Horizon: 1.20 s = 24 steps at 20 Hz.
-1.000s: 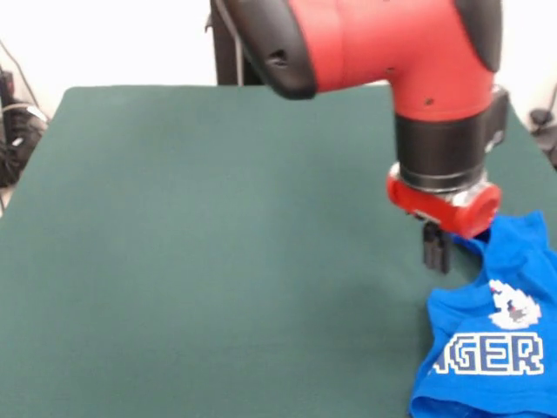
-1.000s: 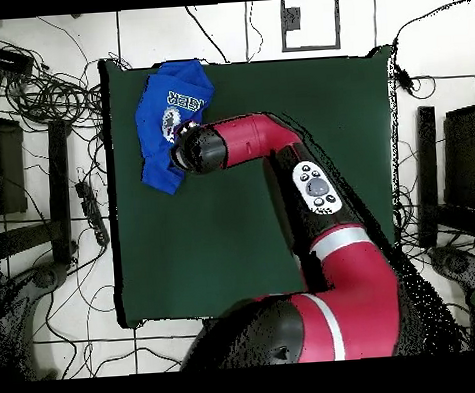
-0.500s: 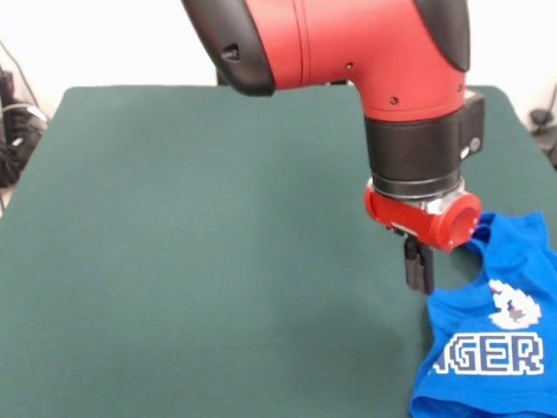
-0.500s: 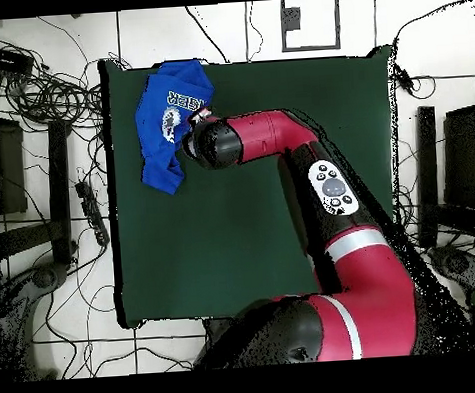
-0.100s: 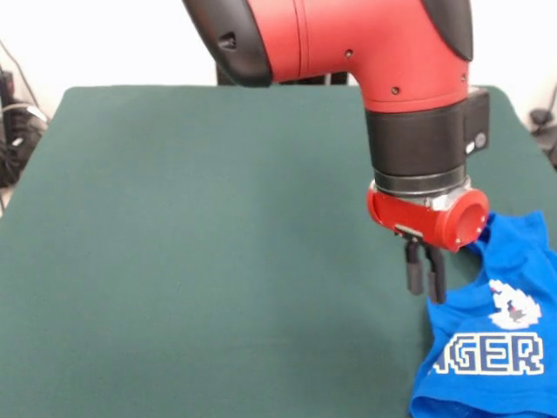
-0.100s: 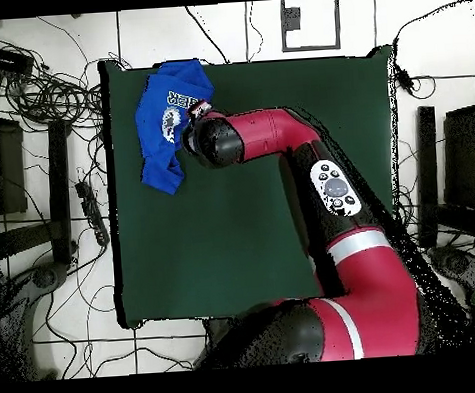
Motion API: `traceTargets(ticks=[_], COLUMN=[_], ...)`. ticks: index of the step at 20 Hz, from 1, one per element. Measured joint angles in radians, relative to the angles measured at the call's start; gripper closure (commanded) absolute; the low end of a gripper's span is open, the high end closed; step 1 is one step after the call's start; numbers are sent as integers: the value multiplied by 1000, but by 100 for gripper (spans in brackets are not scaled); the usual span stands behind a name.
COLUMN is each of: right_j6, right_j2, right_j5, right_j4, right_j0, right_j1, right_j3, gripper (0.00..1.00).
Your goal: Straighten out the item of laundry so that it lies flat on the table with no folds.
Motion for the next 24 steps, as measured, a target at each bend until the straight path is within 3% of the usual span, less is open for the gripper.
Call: traceTargets(ticks=[16,24], right_j6=[0,0], right_j2=[75,75], right_j5=[0,0], right_j4=[116,127], right_j0=[-72,-44], right_j1=[32,95], right_j3=[39,39], gripper=[0,0])
